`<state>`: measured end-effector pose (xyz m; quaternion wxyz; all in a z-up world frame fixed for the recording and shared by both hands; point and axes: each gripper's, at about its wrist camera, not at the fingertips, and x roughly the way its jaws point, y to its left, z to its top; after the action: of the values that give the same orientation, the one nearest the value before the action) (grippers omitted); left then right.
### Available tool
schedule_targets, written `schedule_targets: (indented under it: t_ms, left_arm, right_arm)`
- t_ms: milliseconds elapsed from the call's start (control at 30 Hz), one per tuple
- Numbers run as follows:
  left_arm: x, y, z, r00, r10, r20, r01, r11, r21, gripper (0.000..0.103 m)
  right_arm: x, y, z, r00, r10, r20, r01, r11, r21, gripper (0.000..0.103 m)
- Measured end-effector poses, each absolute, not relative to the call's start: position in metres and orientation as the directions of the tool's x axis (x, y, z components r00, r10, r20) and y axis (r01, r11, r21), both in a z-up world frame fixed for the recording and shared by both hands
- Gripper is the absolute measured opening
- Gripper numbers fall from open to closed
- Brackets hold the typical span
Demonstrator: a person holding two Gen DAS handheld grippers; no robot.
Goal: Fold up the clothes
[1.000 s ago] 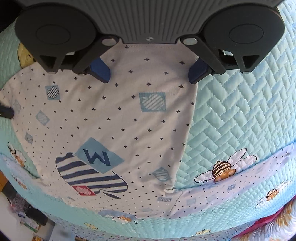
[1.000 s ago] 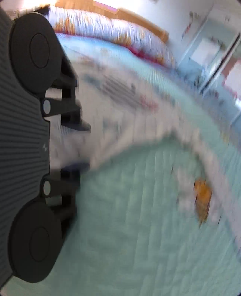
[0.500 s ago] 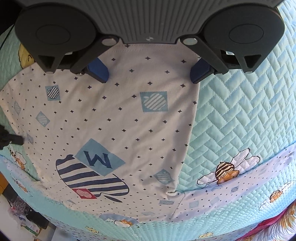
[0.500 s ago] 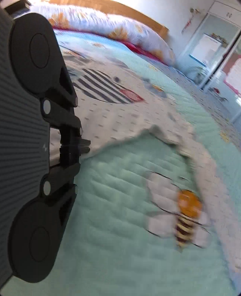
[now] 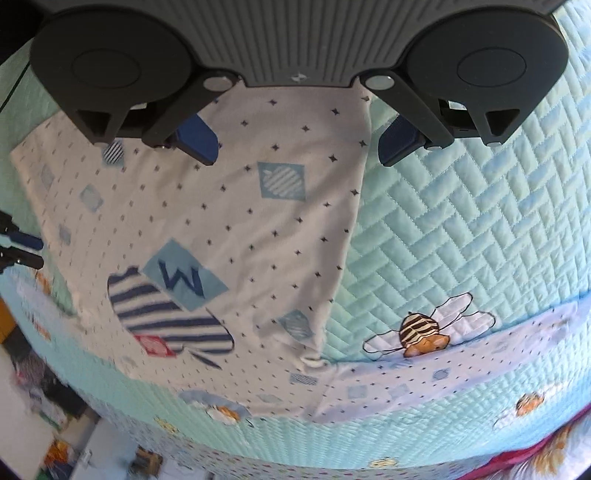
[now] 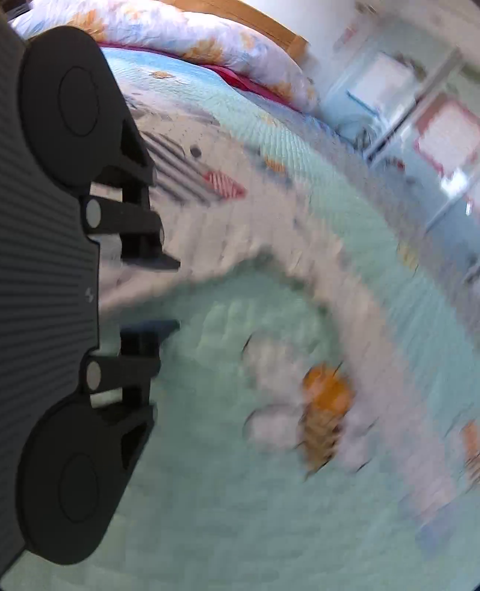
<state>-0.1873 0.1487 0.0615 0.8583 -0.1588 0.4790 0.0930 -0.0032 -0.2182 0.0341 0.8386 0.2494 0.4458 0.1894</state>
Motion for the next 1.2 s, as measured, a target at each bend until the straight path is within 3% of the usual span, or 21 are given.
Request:
schedule_targets:
  t_ms: [100,233,267,333,400,467,533,700,800,1000,1067,1200]
  left_arm:
    - [-0.185,0.152,0.067,0.544,-0.015,-0.839,-0.327,0.917,-0.228,0.097]
    - [-0.171,0.141,0.064,0.558,-0.041,-0.829,-0.294,0.924,-0.244,0.097]
    - [-0.167,0.142,0.056,0.536,-0.042,-0.843,-0.309,0.920,-0.242,0.097]
    - [-0.162,0.144,0.046,0.509,-0.044,-0.859,-0.332,0.911,-0.243,0.097]
    - [-0.165,0.145,0.046,0.524,-0.045,-0.851,-0.328,0.911,-0.250,0.098]
    - [-0.166,0.147,0.045,0.533,-0.051,-0.844,-0.329,0.907,-0.262,0.098]
    - [-0.167,0.149,0.043,0.542,-0.058,-0.838,-0.330,0.903,-0.276,0.099]
    - [-0.171,0.150,0.043,0.549,-0.065,-0.833,-0.313,0.908,-0.277,0.099]
    - [-0.173,0.152,0.042,0.557,-0.073,-0.828,-0.308,0.907,-0.288,0.099]
    - [-0.174,0.152,0.041,0.565,-0.077,-0.822,-0.304,0.906,-0.295,0.099]
    - [-0.175,0.153,0.040,0.569,-0.080,-0.818,-0.305,0.904,-0.300,0.099]
    - [-0.176,0.155,0.044,0.569,-0.073,-0.819,-0.327,0.893,-0.307,0.099]
  right_arm:
    - [-0.001,-0.204,0.042,0.513,0.587,-0.627,-0.149,0.780,0.608,0.039]
    - [0.004,-0.202,0.026,0.481,0.555,-0.678,-0.111,0.806,0.581,0.039]
    - [0.000,-0.207,0.020,0.476,0.540,-0.694,-0.094,0.816,0.571,0.033]
    - [-0.004,-0.217,0.020,0.487,0.549,-0.679,-0.058,0.797,0.602,0.031]
    - [-0.013,-0.218,0.034,0.502,0.514,-0.696,-0.051,0.821,0.569,0.033]
    - [-0.022,-0.214,0.047,0.521,0.524,-0.673,-0.099,0.821,0.563,0.044]
    - [-0.023,-0.210,0.051,0.520,0.547,-0.656,-0.124,0.808,0.576,0.048]
    - [-0.014,-0.215,0.019,0.496,0.510,-0.703,-0.026,0.818,0.575,0.043]
    - [-0.024,-0.211,0.030,0.502,0.486,-0.716,-0.038,0.839,0.543,0.044]
    - [-0.054,-0.183,0.057,0.504,0.511,-0.697,-0.202,0.854,0.480,0.052]
    - [-0.053,-0.177,0.047,0.472,0.511,-0.718,-0.213,0.857,0.469,0.063]
    - [-0.050,-0.184,0.034,0.439,0.509,-0.740,-0.141,0.853,0.503,0.062]
